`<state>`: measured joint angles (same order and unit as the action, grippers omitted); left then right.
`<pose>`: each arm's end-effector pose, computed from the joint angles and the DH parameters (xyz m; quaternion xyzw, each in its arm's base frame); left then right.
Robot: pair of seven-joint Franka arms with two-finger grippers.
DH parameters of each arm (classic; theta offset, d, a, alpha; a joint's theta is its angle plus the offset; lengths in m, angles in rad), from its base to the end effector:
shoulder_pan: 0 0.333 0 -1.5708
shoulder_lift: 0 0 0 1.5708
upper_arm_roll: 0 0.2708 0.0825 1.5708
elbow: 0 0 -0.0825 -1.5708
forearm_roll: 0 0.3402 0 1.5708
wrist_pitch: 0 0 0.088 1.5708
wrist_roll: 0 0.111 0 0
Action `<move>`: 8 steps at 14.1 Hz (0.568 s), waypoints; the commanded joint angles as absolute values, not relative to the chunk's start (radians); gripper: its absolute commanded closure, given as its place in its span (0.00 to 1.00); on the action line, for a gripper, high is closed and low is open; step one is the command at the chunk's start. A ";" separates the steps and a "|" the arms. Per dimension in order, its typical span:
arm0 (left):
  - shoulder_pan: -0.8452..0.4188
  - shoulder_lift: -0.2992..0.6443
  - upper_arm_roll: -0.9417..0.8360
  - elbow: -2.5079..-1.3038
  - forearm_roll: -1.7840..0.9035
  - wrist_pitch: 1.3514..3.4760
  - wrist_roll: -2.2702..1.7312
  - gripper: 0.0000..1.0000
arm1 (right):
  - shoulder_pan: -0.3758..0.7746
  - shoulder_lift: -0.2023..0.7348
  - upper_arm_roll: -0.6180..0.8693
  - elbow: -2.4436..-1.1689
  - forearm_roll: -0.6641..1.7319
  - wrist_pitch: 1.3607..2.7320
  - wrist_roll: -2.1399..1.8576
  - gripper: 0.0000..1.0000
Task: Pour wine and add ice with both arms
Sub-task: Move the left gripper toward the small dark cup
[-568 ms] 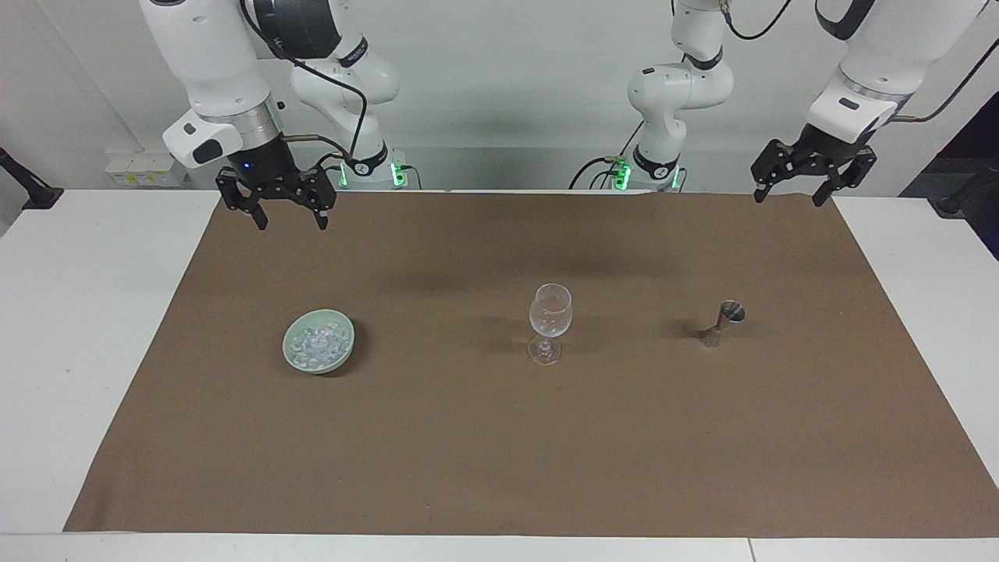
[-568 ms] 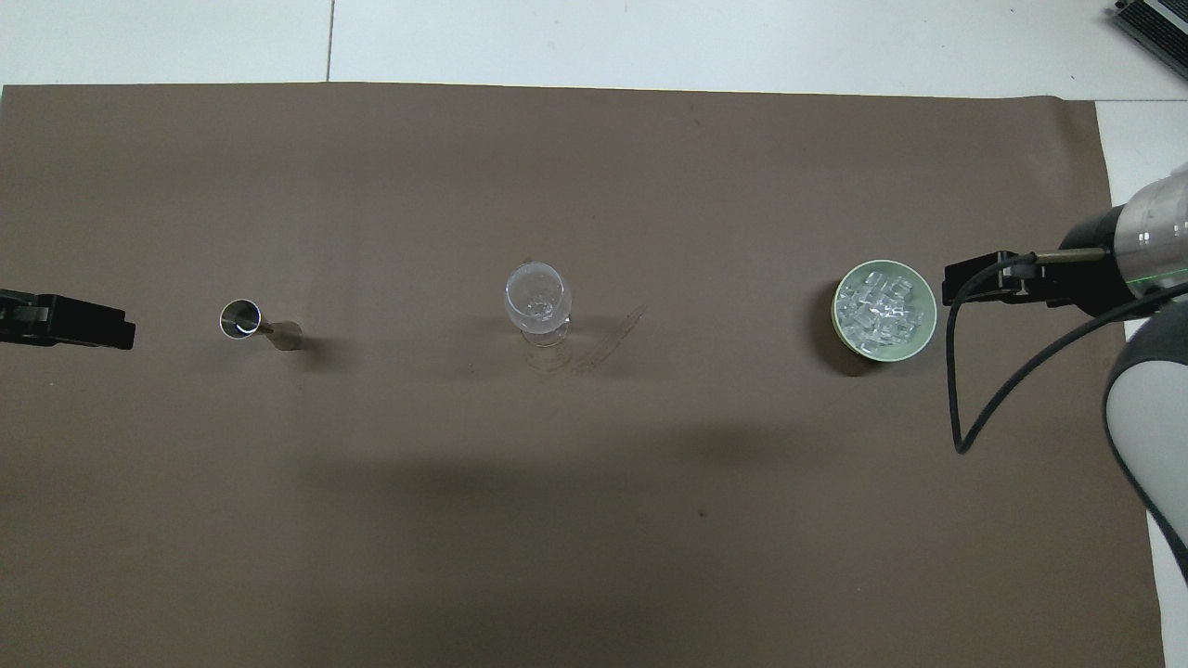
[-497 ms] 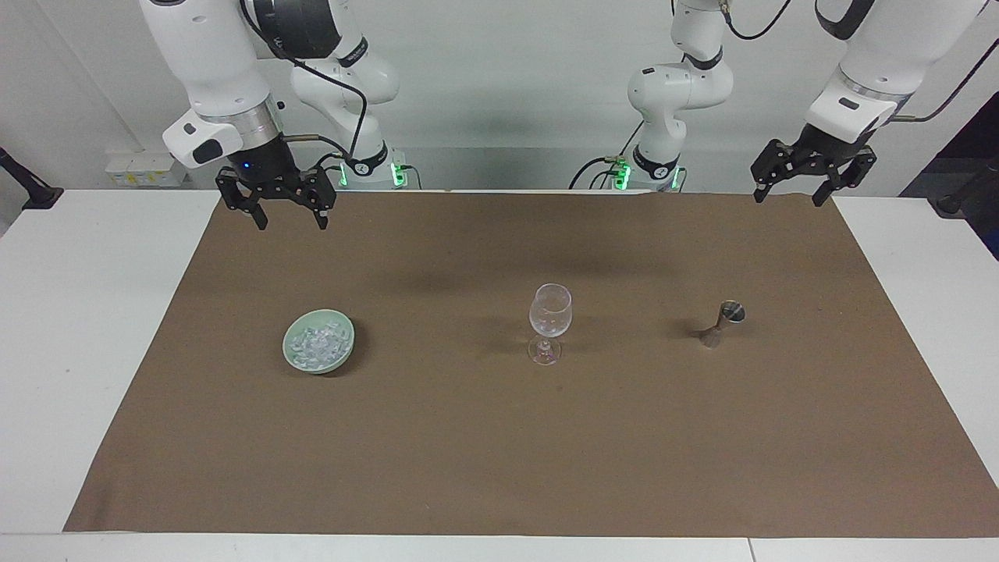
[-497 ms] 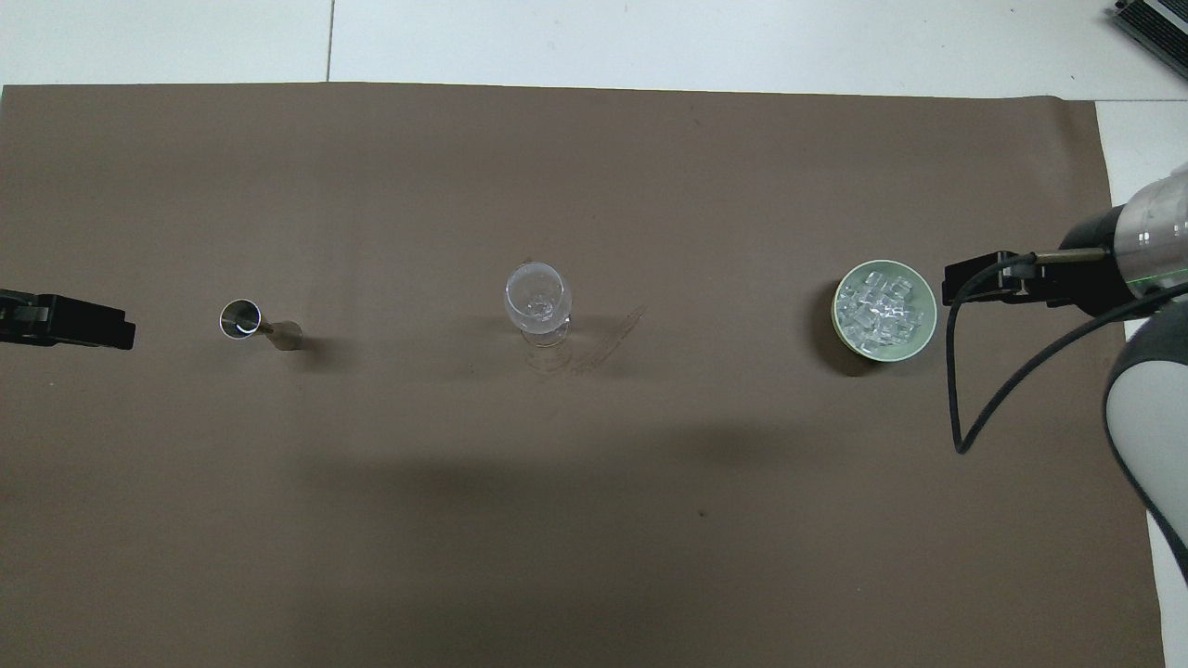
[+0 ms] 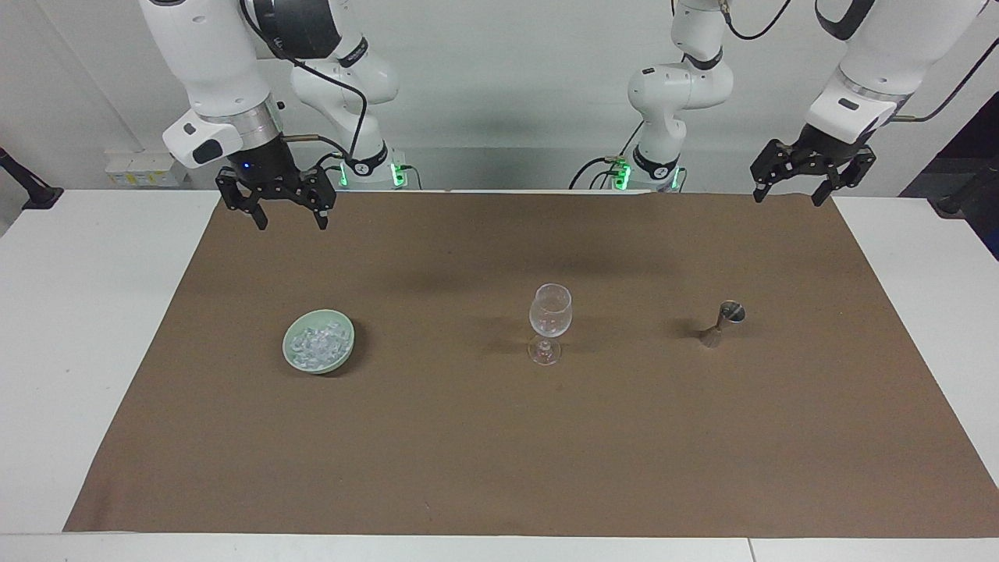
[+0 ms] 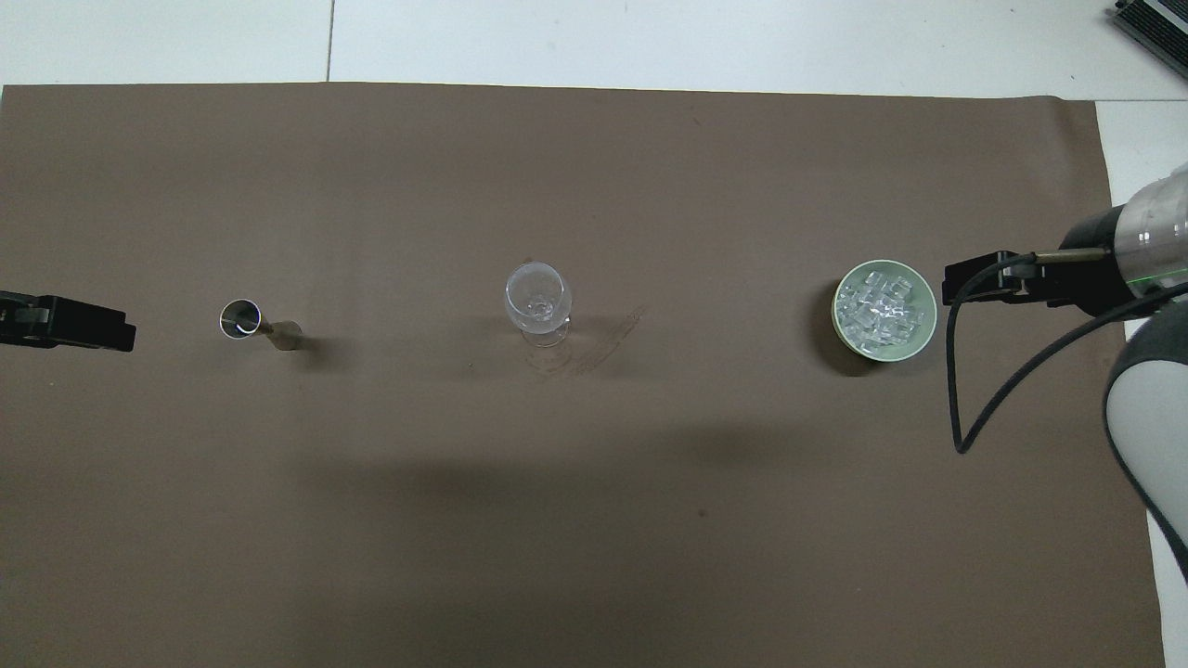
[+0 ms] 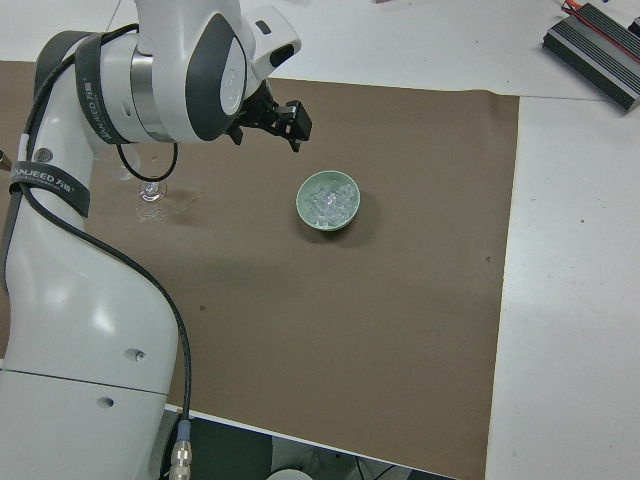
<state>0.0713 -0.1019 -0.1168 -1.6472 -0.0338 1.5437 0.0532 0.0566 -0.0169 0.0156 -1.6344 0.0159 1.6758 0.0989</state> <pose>0.4797 -0.0284 0.5905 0.9987 -0.0495 -0.0011 0.0110 0.5144 0.0389 0.5660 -0.9994 0.0139 -0.0284 0.0103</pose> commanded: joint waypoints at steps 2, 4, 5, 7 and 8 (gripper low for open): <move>0.074 -0.127 -0.115 -1.664 -0.035 1.491 -0.085 0.00 | 0.040 -0.025 0.020 -1.635 0.037 1.672 0.072 0.00; 0.077 -0.126 -0.115 -1.664 -0.037 1.499 -0.148 0.00 | 0.040 -0.025 0.020 -1.635 0.037 1.672 0.072 0.00; 0.081 -0.121 -0.114 -1.666 -0.047 1.499 -0.216 0.00 | 0.038 -0.025 0.020 -1.635 0.037 1.671 0.072 0.00; 0.092 -0.112 -0.104 -1.672 -0.122 1.505 -0.393 0.00 | 0.040 -0.025 0.020 -1.635 0.037 1.672 0.072 0.00; 0.110 -0.109 -0.104 -1.680 -0.144 1.517 -0.463 0.00 | 0.038 -0.025 0.020 -1.635 0.037 1.672 0.072 0.00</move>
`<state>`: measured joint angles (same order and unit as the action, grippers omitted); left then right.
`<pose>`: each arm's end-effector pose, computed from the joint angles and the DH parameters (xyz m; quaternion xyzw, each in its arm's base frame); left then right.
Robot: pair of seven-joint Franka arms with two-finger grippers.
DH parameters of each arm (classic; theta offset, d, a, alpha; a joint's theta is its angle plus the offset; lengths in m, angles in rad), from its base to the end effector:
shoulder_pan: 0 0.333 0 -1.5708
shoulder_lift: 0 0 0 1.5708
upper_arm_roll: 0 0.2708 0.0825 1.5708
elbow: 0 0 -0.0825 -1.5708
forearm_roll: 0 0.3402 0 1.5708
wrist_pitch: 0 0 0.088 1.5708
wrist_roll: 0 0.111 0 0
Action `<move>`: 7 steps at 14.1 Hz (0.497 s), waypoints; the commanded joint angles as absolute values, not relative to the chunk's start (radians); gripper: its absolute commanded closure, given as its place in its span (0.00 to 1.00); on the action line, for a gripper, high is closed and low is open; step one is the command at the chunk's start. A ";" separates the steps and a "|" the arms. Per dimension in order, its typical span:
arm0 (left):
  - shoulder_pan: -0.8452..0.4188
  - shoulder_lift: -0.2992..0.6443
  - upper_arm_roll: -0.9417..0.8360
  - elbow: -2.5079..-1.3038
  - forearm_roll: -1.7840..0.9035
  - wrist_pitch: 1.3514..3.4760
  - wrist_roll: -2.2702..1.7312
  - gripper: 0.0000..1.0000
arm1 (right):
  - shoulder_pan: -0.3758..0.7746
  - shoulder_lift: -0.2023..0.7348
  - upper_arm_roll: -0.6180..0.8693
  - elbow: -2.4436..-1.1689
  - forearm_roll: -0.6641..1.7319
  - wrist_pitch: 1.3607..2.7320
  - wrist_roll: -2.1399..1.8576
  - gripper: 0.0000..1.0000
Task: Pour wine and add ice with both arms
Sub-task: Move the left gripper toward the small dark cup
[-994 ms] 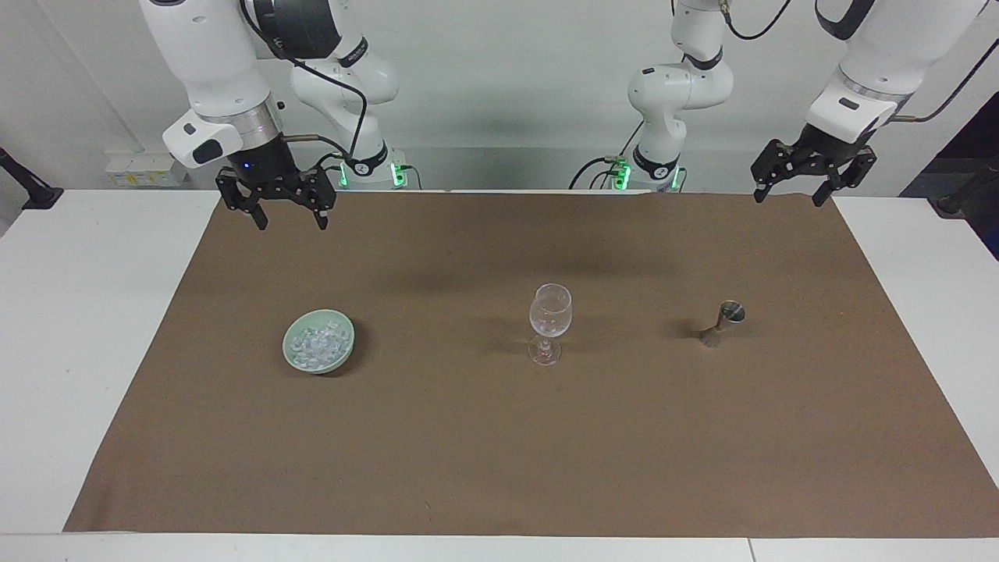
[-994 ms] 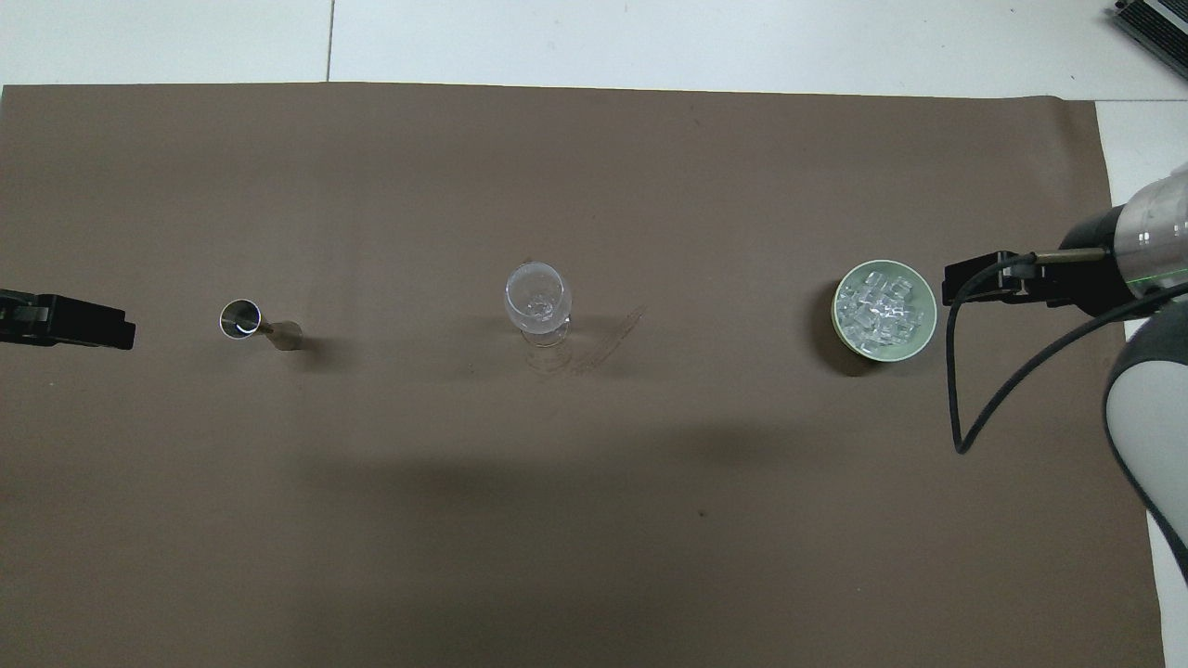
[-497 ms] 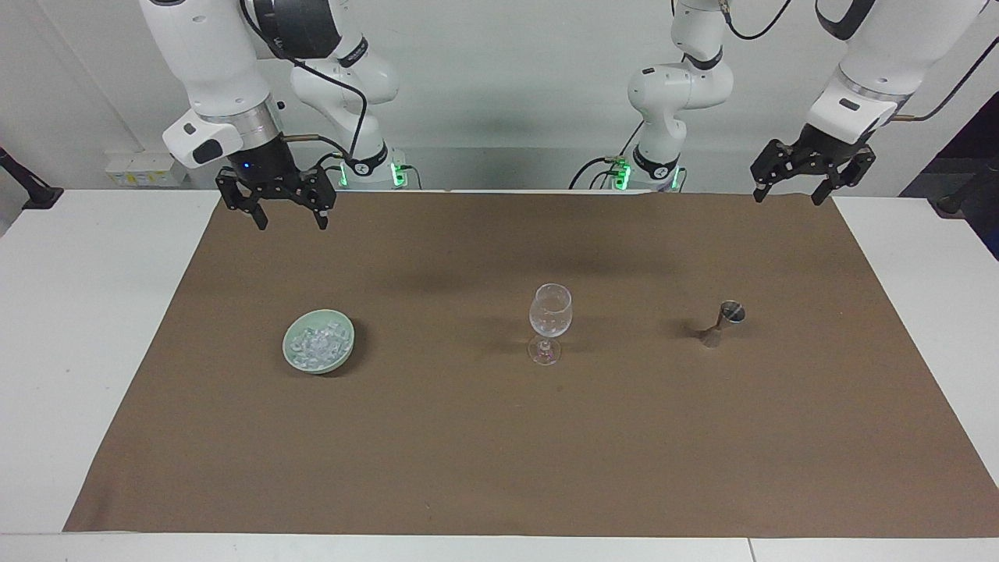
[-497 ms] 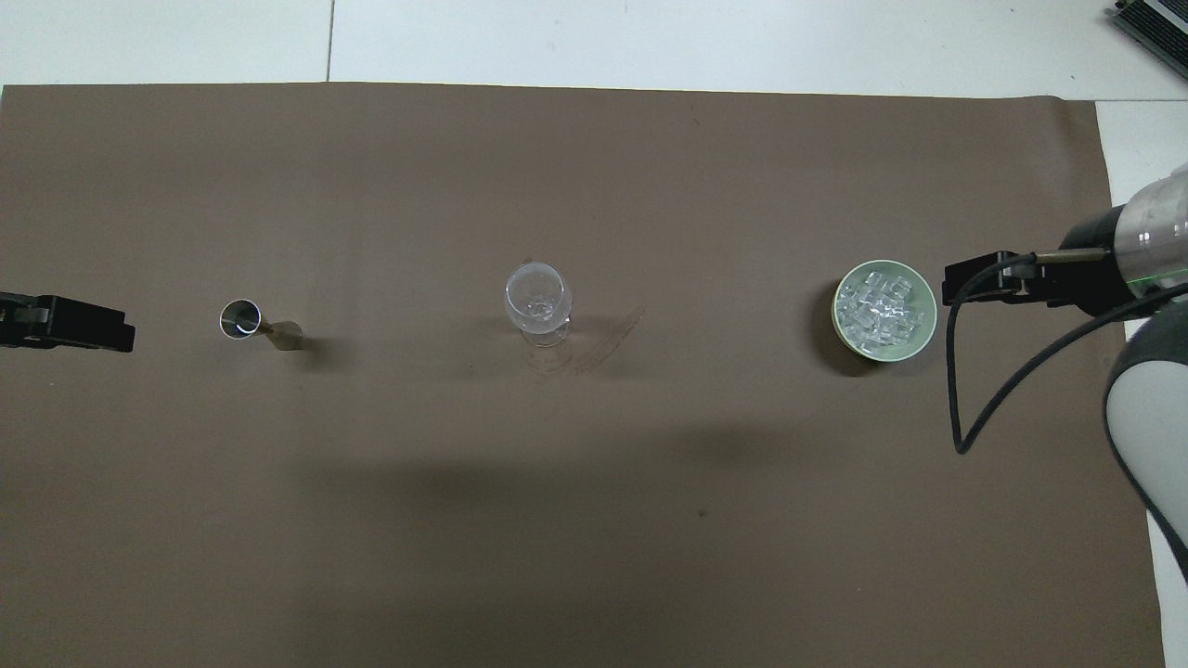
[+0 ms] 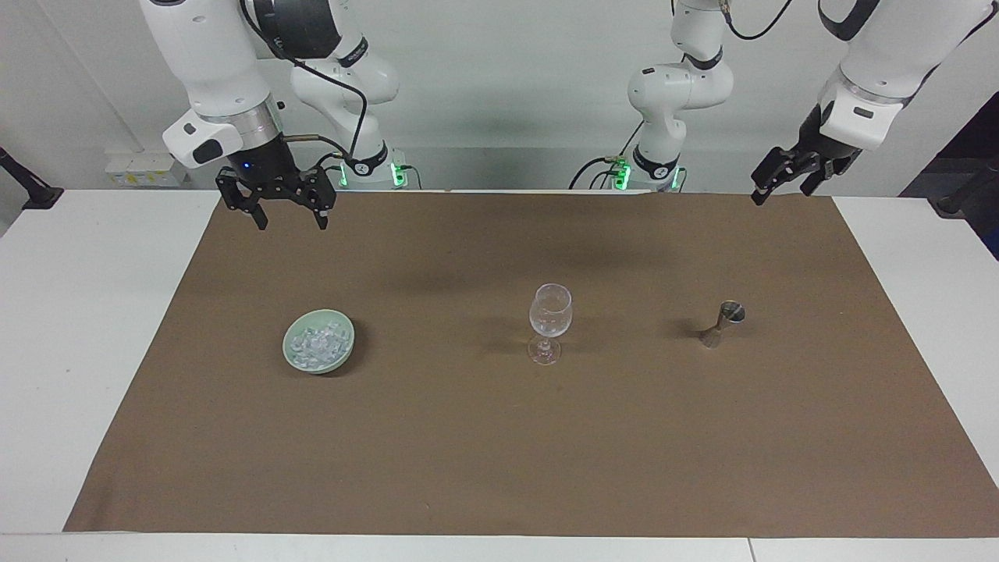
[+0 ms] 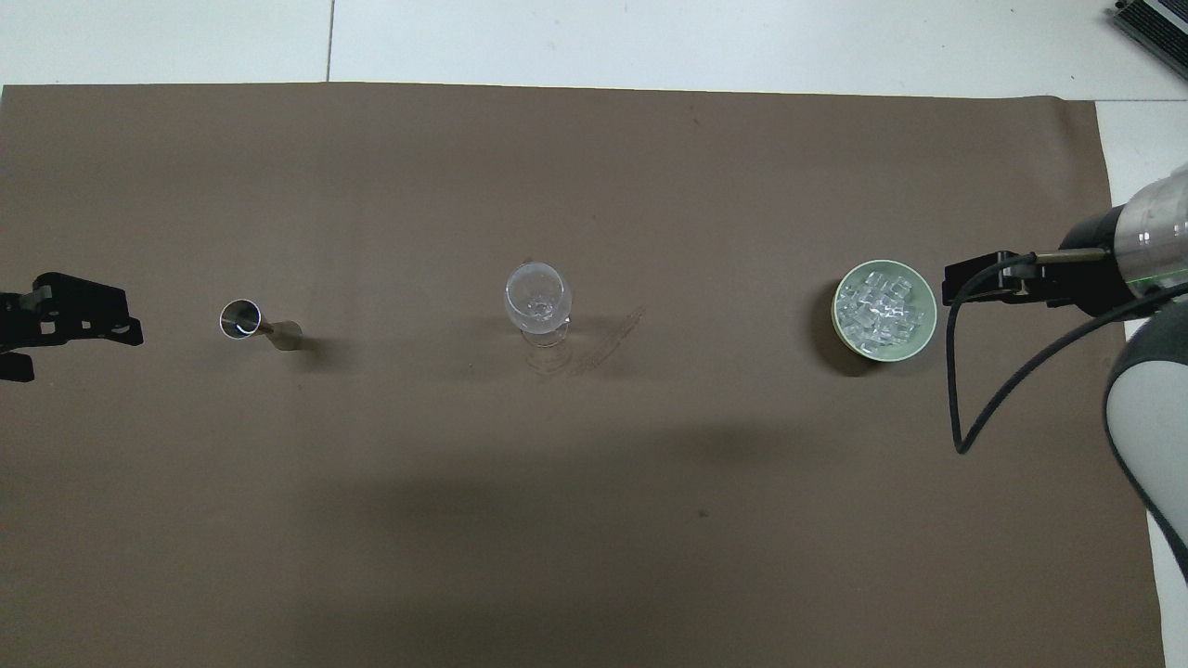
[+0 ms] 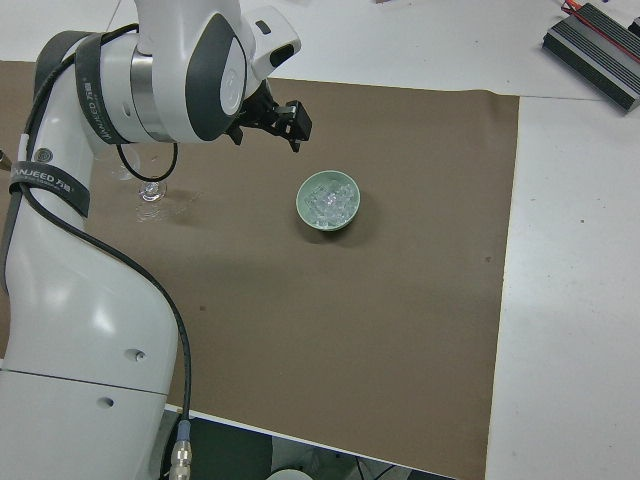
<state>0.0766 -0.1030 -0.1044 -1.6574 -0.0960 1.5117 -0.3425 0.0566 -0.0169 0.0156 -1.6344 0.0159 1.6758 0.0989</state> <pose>0.4758 -0.0268 0.5844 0.9867 0.1551 -0.0291 0.0379 0.5144 0.0389 0.5660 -0.9994 0.0139 -0.0284 0.0103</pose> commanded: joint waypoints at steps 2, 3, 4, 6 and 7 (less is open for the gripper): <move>0.138 -0.092 -0.104 -1.686 -0.231 1.551 -0.619 0.00 | 0.040 -0.025 0.020 -1.635 0.037 1.672 0.072 0.00; 0.167 -0.084 -0.104 -1.687 -0.264 1.568 -0.703 0.00 | 0.040 -0.025 0.020 -1.635 0.037 1.672 0.072 0.00; 0.211 -0.063 -0.104 -1.689 -0.273 1.583 -0.731 0.00 | 0.038 -0.025 0.020 -1.635 0.037 1.671 0.072 0.00; 0.309 -0.032 -0.103 -1.687 -0.331 1.588 -0.738 0.00 | 0.038 -0.025 0.020 -1.635 0.037 1.671 0.072 0.00; 0.358 -0.014 -0.103 -1.686 -0.374 1.591 -0.739 0.00 | 0.040 -0.025 0.020 -1.635 0.037 1.672 0.072 0.00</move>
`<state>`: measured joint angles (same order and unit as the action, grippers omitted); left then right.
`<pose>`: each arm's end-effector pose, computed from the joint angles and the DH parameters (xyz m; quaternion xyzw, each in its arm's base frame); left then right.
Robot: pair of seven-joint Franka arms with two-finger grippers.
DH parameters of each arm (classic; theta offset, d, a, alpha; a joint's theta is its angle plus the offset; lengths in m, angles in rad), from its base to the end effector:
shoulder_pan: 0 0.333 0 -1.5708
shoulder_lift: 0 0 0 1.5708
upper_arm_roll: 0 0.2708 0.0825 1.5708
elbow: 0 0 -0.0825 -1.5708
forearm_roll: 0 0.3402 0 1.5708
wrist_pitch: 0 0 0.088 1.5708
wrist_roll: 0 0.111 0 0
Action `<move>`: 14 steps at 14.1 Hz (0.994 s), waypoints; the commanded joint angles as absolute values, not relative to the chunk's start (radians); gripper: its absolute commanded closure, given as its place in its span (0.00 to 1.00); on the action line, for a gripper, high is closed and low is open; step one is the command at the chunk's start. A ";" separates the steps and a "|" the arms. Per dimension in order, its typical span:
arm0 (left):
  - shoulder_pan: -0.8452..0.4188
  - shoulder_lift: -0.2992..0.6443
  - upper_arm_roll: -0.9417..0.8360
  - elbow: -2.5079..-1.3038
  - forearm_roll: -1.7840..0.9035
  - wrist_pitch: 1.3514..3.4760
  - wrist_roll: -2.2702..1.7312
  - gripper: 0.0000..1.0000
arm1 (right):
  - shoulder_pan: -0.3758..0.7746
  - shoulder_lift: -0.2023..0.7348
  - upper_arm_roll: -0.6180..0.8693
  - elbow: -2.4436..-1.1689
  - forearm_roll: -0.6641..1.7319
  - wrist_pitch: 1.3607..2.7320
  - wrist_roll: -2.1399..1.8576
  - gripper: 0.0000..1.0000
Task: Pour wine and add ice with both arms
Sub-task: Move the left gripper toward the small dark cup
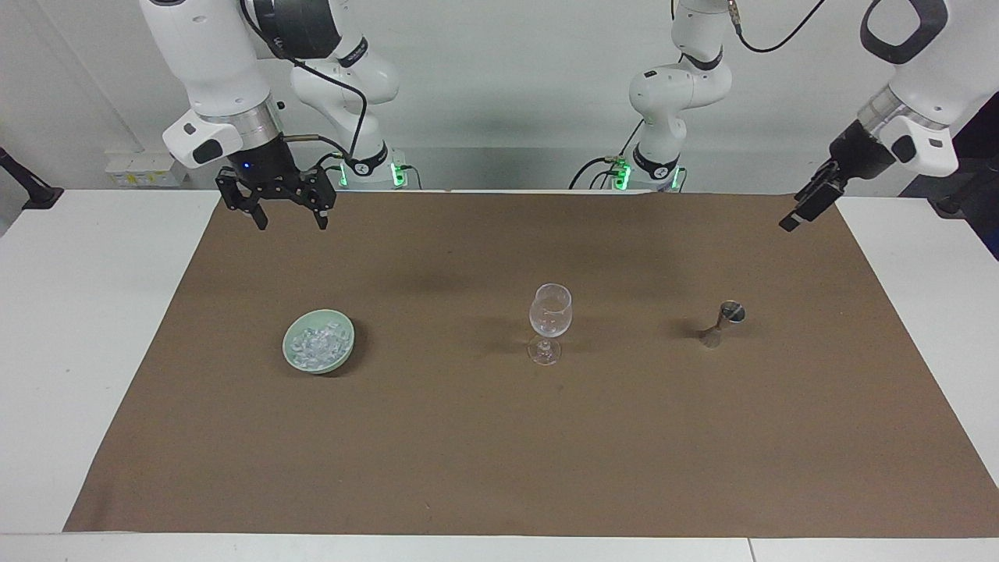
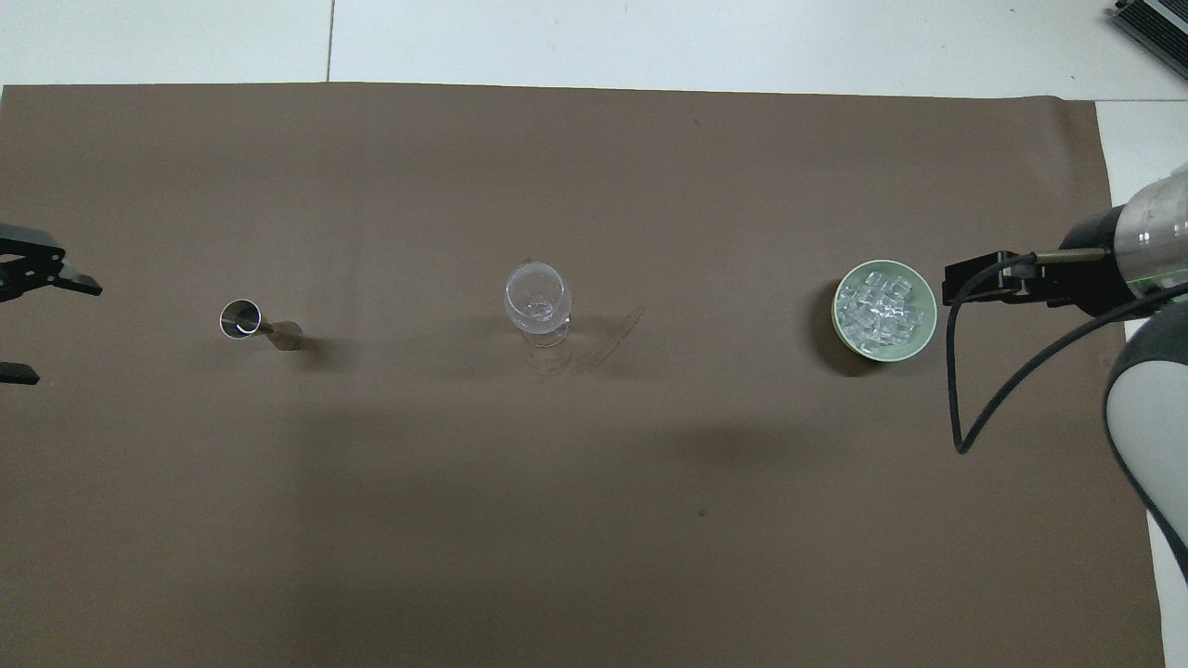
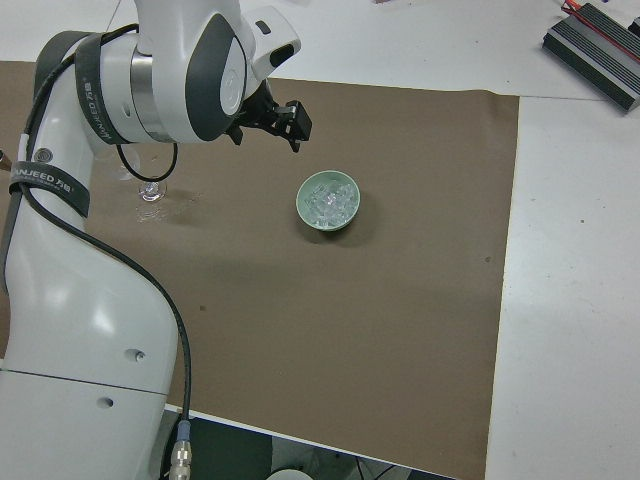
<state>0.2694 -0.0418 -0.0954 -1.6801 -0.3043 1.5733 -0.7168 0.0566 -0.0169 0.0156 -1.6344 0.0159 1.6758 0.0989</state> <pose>0.4955 0.0525 0.5547 0.8895 0.4306 -0.0711 0.1354 0.5144 0.0389 0.5660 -0.9994 0.0139 -0.0284 0.0103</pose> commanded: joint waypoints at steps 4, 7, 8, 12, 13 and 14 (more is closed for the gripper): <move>0.393 0.052 -0.103 -1.686 -0.431 1.632 -0.889 0.00 | 0.040 -0.025 0.020 -1.635 0.037 1.671 0.072 0.00; 0.440 0.139 -0.103 -1.686 -0.536 1.661 -0.975 0.00 | 0.040 -0.025 0.020 -1.635 0.037 1.672 0.072 0.00; 0.474 0.179 -0.103 -1.686 -0.593 1.664 -0.977 0.00 | 0.040 -0.025 0.020 -1.635 0.037 1.671 0.072 0.00; 0.514 0.235 -0.103 -1.698 -0.635 1.664 -0.977 0.00 | 0.038 -0.025 0.020 -1.635 0.037 1.672 0.072 0.00; 0.523 0.233 -0.103 -1.700 -0.649 1.658 -0.976 0.00 | 0.040 -0.025 0.020 -1.635 0.037 1.672 0.072 0.00; 0.523 0.233 -0.103 -1.701 -0.666 1.664 -0.976 0.00 | 0.040 -0.025 0.020 -1.635 0.037 1.672 0.072 0.00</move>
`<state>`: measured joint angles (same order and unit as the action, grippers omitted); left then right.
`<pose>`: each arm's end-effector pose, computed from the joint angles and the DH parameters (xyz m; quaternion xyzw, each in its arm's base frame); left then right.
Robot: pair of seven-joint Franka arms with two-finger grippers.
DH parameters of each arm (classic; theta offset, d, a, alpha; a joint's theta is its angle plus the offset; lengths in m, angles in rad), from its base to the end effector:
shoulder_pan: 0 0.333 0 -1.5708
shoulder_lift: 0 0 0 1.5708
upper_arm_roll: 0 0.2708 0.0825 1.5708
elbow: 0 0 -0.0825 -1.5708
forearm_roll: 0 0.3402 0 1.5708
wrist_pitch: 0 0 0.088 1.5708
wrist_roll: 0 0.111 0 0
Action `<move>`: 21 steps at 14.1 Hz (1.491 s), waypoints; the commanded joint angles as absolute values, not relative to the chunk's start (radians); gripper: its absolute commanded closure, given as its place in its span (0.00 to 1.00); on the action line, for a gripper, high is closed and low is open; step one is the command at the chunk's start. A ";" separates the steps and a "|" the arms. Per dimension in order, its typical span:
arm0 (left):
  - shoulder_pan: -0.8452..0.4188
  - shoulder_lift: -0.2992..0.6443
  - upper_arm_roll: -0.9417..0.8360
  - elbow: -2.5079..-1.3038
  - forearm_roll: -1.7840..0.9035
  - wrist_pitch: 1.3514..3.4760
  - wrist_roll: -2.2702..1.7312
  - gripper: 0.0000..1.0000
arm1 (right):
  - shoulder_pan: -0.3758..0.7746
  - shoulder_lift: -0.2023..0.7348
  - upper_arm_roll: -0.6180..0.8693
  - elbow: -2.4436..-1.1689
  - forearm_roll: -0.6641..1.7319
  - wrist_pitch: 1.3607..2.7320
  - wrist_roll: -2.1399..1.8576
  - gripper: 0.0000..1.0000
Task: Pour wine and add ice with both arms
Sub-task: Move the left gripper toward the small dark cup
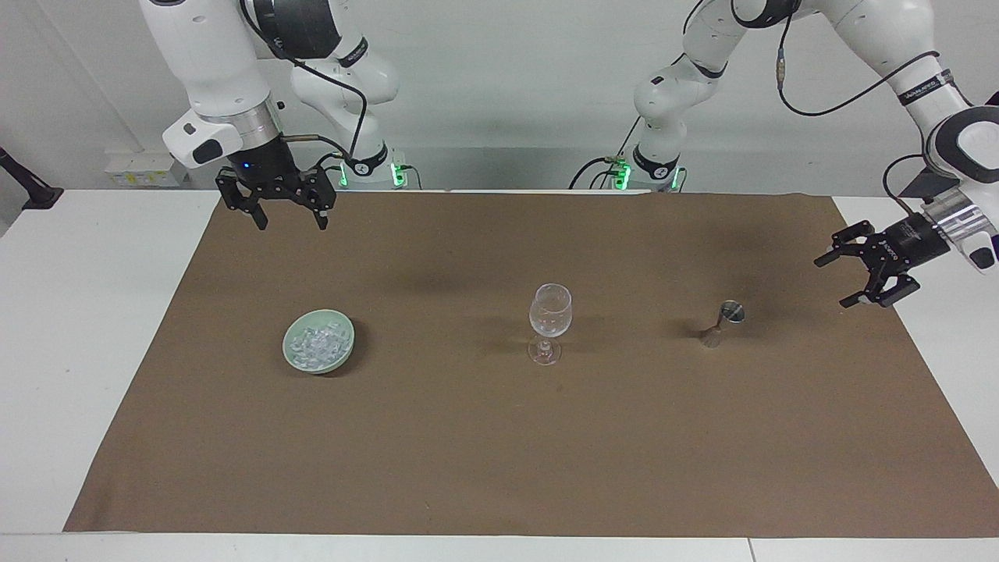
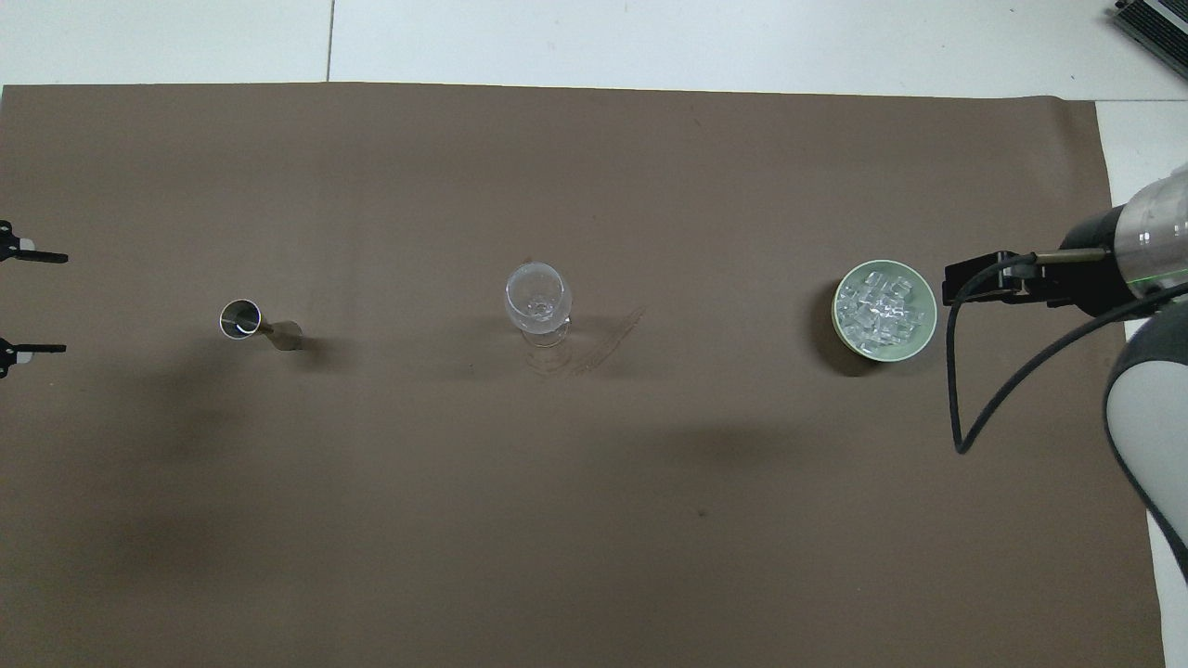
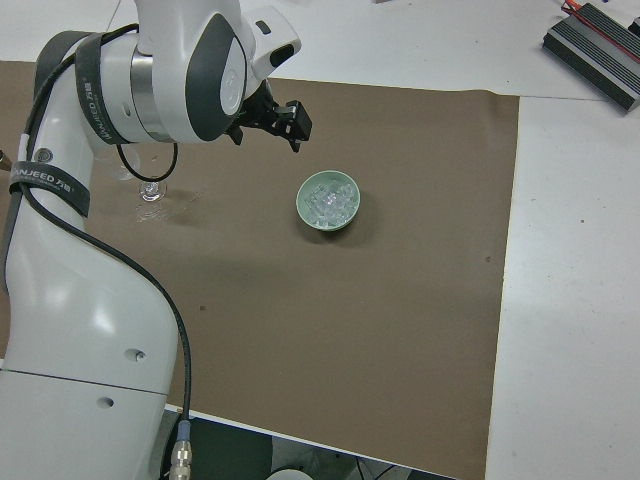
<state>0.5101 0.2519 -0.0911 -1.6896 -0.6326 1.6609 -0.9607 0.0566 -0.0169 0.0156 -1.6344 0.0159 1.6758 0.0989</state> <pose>0.5307 0.1738 0.4177 0.6781 0.6512 -0.2119 0.2667 0.5144 0.0389 0.5660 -0.9994 0.0139 -0.0284 0.0103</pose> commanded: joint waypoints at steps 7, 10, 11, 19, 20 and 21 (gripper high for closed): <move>0.506 0.241 -0.104 -1.703 -0.690 1.670 -0.976 0.00 | 0.040 -0.025 0.020 -1.635 0.037 1.672 0.072 0.00; 0.486 0.258 -0.106 -1.727 -0.725 1.671 -0.976 0.00 | 0.040 -0.025 0.020 -1.635 0.037 1.672 0.072 0.00; 0.486 0.258 -0.106 -1.741 -0.738 1.672 -0.976 0.00 | 0.040 -0.025 0.020 -1.635 0.037 1.671 0.072 0.00; 0.430 0.293 -0.107 -1.827 -0.811 1.782 -0.966 0.00 | 0.040 -0.025 0.020 -1.635 0.037 1.672 0.072 0.00; 0.423 0.302 -0.107 -1.830 -0.822 1.789 -0.966 0.00 | 0.038 -0.025 0.020 -1.635 0.037 1.671 0.072 0.00; 0.425 0.320 -0.107 -1.830 -0.828 1.789 -0.966 0.00 | 0.040 -0.025 0.020 -1.635 0.037 1.672 0.072 0.00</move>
<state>0.4392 0.3027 -0.1171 -1.8117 -0.7978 1.7599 -0.9644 0.0566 -0.0169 0.0156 -1.6344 0.0159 1.6758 0.0989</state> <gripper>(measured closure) 0.000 0.000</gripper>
